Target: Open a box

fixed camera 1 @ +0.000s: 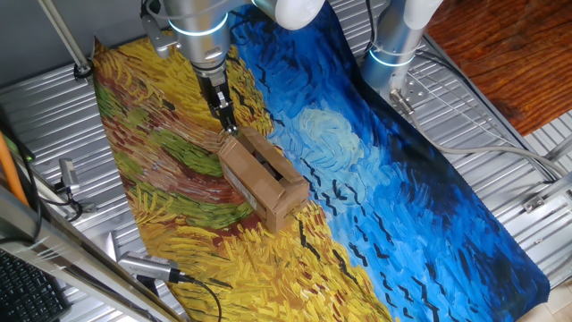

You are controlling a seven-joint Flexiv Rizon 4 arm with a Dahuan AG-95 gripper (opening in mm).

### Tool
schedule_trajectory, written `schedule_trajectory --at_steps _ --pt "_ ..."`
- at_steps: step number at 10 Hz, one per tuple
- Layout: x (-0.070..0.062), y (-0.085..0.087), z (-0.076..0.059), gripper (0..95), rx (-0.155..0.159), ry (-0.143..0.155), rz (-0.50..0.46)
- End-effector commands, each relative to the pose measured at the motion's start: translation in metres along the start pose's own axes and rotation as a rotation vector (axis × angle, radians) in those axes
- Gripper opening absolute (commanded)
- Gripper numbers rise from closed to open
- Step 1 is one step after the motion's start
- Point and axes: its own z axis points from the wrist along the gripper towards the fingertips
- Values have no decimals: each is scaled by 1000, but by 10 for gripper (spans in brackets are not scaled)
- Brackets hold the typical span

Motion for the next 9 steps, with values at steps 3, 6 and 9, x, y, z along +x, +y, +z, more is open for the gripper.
schedule_trajectory --at_steps 3,6,9 --pt "0 0 0 0 -49 -60 -299" --pt "0 0 0 0 -49 -59 -298" --pt "0 0 0 0 -56 -59 -316"
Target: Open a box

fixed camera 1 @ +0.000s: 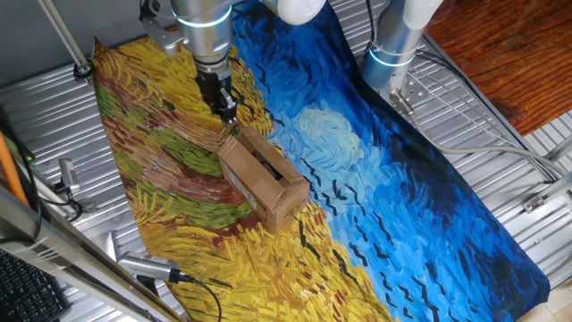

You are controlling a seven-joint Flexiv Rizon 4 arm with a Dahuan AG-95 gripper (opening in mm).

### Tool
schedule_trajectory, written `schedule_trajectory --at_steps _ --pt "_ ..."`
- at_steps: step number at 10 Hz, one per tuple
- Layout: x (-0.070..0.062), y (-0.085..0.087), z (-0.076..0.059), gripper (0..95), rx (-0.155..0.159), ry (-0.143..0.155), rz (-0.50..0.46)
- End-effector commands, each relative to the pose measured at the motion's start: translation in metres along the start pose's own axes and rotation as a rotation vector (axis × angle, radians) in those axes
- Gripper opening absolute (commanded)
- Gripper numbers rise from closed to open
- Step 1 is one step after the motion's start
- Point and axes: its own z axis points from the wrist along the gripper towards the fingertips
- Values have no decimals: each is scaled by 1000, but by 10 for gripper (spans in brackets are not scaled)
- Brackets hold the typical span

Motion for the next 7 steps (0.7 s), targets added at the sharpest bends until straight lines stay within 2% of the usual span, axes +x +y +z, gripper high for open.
schedule_trajectory --at_steps 1,5,7 --pt "0 -1 -1 0 -13 -5 -59" --pt "-7 -19 -11 0 -21 -7 -128" --pt "-13 -33 -7 0 -43 -14 -153"
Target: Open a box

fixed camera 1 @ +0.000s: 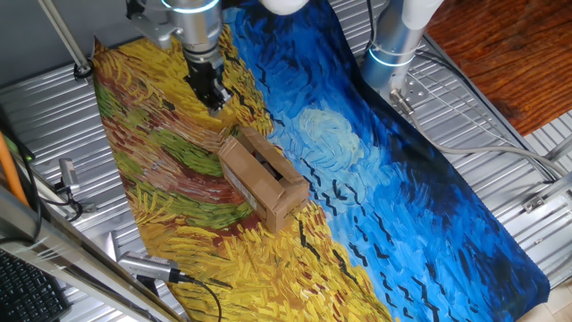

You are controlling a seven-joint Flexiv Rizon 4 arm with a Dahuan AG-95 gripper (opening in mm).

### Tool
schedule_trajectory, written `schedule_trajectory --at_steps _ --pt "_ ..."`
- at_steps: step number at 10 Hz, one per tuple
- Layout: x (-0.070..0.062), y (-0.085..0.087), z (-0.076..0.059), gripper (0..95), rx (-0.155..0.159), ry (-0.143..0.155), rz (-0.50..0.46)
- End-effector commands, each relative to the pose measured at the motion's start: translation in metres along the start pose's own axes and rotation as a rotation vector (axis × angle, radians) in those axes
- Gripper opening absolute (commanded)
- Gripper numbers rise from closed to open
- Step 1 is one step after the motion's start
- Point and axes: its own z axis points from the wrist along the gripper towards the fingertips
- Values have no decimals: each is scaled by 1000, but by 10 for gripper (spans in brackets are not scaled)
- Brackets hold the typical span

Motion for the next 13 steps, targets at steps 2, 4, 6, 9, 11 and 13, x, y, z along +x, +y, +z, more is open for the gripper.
schedule_trajectory --at_steps 2,4,6,9,11,13 --pt "-5 -14 4 0 -9 -1 -26" --pt "-7 -12 5 0 2 5 -33" --pt "-11 -3 5 0 5 12 -24" --pt "-18 15 2 0 2 13 -13" --pt "-23 37 3 0 -2 19 13" --pt "-19 53 7 0 -1 28 30"
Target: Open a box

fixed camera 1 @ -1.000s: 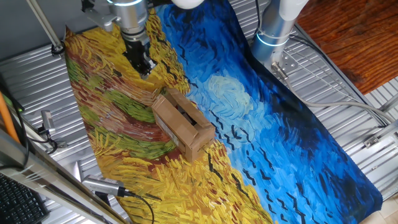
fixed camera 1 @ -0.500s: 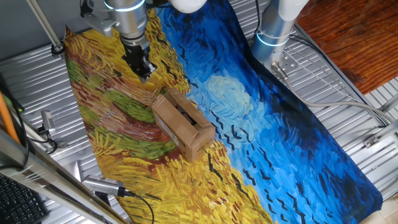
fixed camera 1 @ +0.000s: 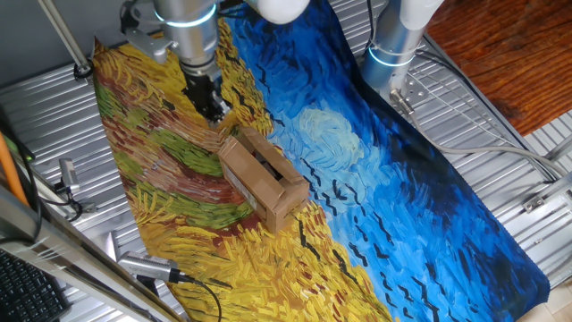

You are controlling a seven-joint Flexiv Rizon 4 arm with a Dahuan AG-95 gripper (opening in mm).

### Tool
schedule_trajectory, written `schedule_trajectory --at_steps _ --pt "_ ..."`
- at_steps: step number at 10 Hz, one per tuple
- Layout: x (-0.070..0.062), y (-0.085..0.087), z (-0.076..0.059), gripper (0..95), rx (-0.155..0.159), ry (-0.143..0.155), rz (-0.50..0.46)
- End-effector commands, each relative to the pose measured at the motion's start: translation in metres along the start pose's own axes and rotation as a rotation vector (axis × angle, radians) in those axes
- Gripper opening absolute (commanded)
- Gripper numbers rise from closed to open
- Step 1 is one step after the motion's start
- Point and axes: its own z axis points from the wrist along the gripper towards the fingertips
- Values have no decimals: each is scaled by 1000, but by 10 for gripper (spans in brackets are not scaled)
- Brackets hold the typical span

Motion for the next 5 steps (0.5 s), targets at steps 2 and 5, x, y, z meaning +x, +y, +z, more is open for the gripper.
schedule_trajectory --at_steps 2,5 --pt "8 21 7 0 3 8 23" --pt "7 22 7 0 1 26 14"
